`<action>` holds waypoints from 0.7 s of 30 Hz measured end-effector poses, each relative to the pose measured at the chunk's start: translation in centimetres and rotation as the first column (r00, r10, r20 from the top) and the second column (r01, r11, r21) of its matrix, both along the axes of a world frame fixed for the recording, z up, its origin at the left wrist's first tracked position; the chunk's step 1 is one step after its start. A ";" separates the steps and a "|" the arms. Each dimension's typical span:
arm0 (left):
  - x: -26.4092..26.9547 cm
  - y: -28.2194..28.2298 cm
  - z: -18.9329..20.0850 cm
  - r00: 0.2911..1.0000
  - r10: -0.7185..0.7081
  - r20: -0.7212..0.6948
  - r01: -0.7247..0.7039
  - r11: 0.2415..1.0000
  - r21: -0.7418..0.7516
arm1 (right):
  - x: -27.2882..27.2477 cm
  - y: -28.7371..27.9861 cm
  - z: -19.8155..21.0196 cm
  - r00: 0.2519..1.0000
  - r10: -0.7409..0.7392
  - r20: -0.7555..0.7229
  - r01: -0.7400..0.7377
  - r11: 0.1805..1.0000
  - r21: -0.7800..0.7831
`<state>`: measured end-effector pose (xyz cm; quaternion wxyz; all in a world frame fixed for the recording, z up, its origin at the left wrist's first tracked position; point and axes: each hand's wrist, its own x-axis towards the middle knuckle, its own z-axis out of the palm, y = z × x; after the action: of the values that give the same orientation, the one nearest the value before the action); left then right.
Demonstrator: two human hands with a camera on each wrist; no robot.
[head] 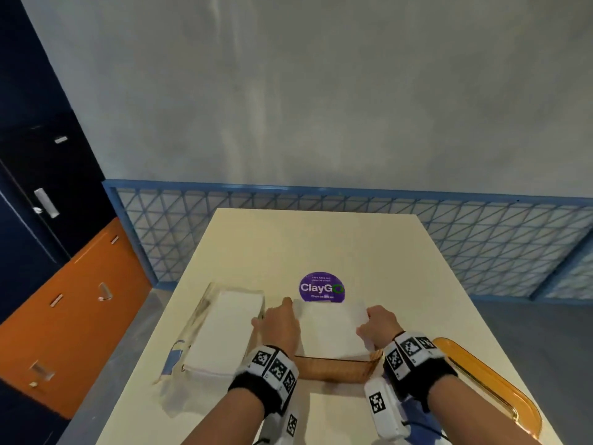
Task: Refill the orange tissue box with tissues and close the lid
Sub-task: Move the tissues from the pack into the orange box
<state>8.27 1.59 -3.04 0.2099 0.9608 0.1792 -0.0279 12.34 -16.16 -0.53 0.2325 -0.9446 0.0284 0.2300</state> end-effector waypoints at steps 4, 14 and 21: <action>0.4 -0.8 -0.7 0.991 -0.090 -0.103 0.113 0.963 0.246 | -0.3 0.7 -0.1 1.000 0.013 -0.007 -0.014 0.990 -0.142; 0.3 -2.2 -0.5 0.950 -0.307 -0.053 0.310 0.917 0.250 | -1.7 1.8 -1.8 0.975 0.141 0.173 -0.083 0.948 -0.307; 1.3 -3.1 -1.1 0.857 -0.271 -0.438 0.333 0.940 0.070 | -0.8 2.2 -2.4 0.969 0.243 -0.037 -0.241 0.915 -0.324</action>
<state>9.58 -1.56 -4.17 0.0898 0.9604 0.0685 -0.2548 11.59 -13.97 -2.97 0.0429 -0.9667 -0.0515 0.2471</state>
